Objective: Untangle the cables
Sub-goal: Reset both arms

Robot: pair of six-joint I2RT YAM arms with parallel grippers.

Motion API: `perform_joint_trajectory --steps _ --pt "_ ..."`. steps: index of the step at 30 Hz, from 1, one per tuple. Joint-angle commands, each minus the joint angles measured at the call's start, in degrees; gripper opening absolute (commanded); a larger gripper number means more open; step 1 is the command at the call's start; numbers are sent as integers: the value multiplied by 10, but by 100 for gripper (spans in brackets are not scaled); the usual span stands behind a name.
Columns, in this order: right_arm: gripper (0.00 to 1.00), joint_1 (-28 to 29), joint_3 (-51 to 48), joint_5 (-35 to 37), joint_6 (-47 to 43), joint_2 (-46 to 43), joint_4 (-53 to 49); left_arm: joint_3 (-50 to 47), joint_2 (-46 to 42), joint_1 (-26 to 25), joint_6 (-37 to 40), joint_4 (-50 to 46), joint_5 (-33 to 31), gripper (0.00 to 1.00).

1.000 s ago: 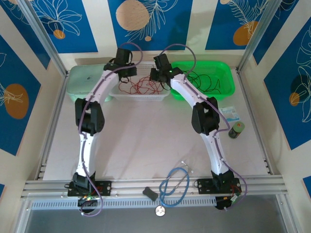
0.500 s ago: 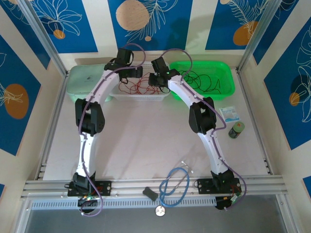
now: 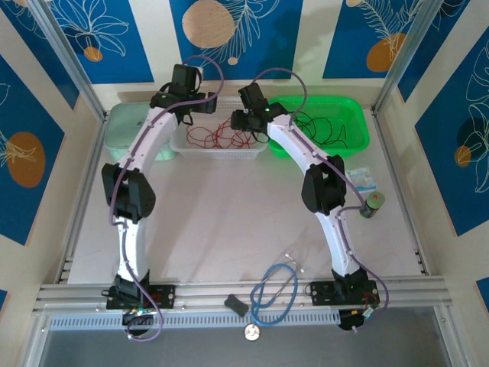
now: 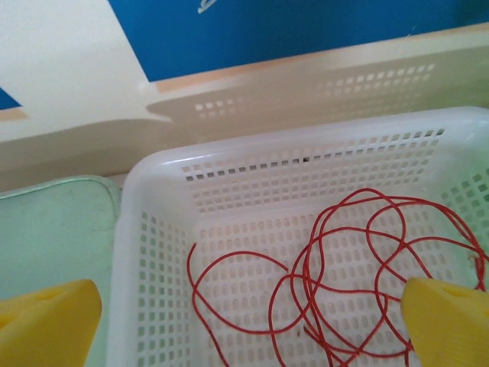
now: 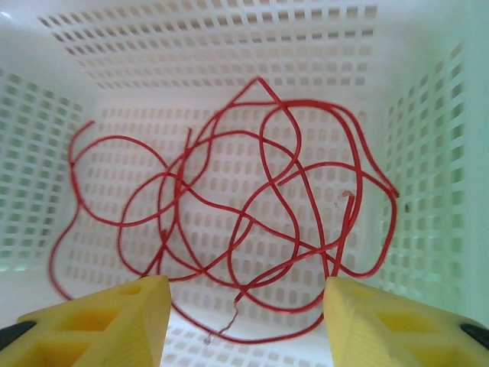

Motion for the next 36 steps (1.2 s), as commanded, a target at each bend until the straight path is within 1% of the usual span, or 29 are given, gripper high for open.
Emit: perform_joint_trajectory --steps 1,3,5,12,16,20,21,23,26,27,28,30,33,36 --pt "59 6 -20 28 -11 -77 -18 -61 -107 -1 16 50 -14 100" --pt "60 8 -60 38 -13 -113 -9 -119 -162 -2 21 83 -21 100" --pt "60 10 -123 49 -14 -164 18 -186 -220 -1 25 121 -30 100" --pt "60 7 -394 78 -17 -377 120 -458 -446 -1 38 274 -37 100" --pt "59 -5 -542 104 -23 -499 156 -595 -560 0 27 329 -66 100" --pt "60 -42 -709 107 -21 -624 225 -722 -649 1 22 370 -91 100" --pt "62 -58 -754 106 -21 -657 247 -760 -672 1 33 390 -87 100" --pt "63 -90 -838 107 -23 -715 288 -827 -706 1 35 421 -97 100" --pt "65 -135 -947 131 -32 -787 352 -902 -723 2 42 463 -125 100" --pt "65 -151 -982 121 -49 -806 380 -927 -720 2 44 488 -140 100" --pt "65 -163 -1009 107 -65 -819 403 -954 -715 2 45 517 -156 100" --pt "65 -178 -1083 91 -112 -834 482 -1023 -695 5 50 621 -186 100" --pt "65 -177 -1154 100 -176 -847 572 -1103 -628 12 63 775 -214 100" --pt "65 -198 -1211 85 -188 -841 671 -1126 -514 23 92 894 -188 100"
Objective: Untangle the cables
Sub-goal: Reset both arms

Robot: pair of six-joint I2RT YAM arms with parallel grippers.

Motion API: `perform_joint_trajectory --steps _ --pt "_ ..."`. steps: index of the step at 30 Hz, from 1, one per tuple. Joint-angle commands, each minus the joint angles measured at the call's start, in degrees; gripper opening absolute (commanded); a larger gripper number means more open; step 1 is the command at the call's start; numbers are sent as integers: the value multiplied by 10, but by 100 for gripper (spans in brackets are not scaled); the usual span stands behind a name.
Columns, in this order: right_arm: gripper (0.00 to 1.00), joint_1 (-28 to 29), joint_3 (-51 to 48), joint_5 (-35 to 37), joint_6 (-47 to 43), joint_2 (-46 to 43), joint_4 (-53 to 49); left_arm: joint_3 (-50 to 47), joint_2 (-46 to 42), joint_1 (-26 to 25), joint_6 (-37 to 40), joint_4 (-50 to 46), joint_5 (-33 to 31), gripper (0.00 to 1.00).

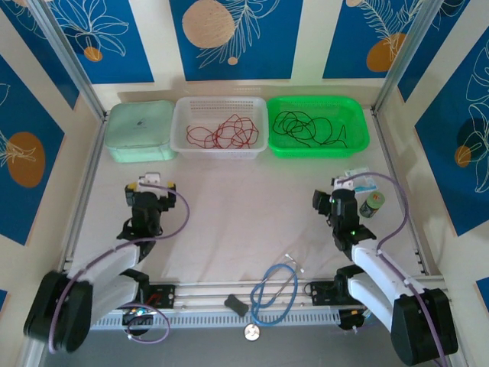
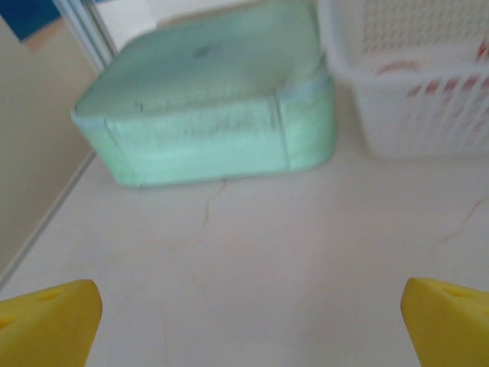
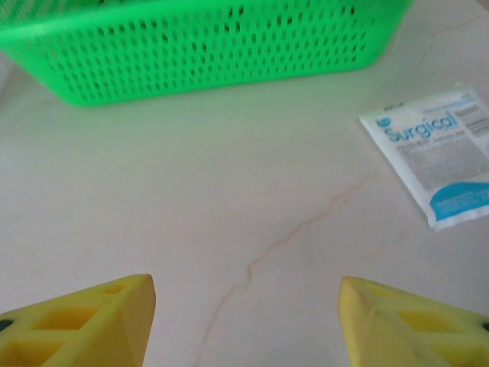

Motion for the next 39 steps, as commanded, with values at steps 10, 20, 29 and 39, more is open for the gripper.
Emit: perform_joint_trajectory --steps 10,20,29,39 --pt "65 -176 -53 -210 10 171 428 24 298 105 20 362 179 100" --pt "80 -148 105 -323 -72 380 359 65 279 142 -13 254 221 100" --pt "99 -128 117 -282 -81 383 346 94 278 142 16 196 304 100" --pt "99 -128 117 -282 -81 382 345 100 279 146 12 184 313 100"
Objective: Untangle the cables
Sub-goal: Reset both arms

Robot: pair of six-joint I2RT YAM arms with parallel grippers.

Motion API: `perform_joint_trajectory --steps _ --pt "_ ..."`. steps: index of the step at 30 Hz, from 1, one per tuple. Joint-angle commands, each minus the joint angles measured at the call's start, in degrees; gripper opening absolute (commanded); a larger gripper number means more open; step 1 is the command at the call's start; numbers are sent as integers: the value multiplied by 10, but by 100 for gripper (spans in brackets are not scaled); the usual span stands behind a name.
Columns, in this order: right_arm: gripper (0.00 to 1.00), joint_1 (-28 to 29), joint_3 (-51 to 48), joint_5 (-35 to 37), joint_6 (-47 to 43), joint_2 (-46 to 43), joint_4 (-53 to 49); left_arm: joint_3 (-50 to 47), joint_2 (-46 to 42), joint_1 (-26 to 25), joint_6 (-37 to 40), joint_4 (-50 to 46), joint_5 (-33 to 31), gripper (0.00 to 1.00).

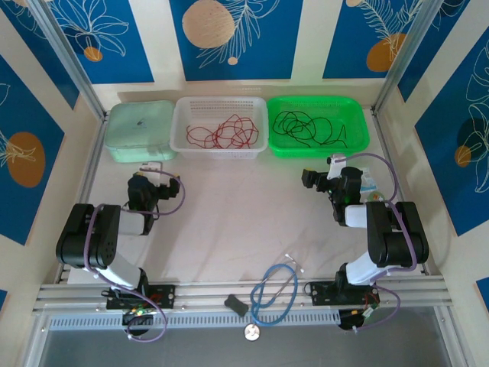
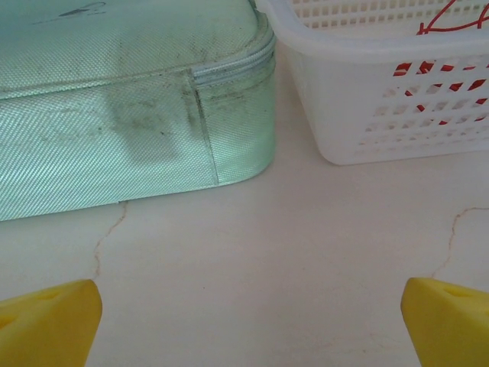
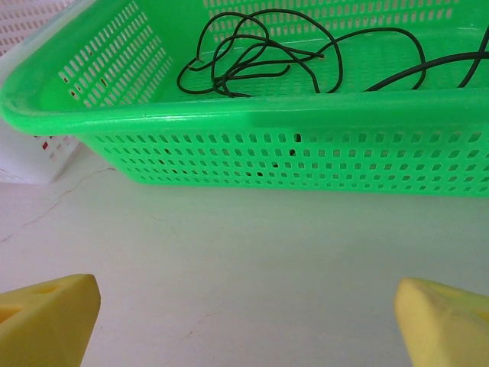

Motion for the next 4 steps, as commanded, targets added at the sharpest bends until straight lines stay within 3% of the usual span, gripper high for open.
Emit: perform_joint_trajectory --steps 1,4 --pt "99 0 2 -1 -11 -5 0 9 0 5 4 -1 17 100" --pt "99 0 1 0 -11 -6 0 6 -1 4 6 4 16 100"
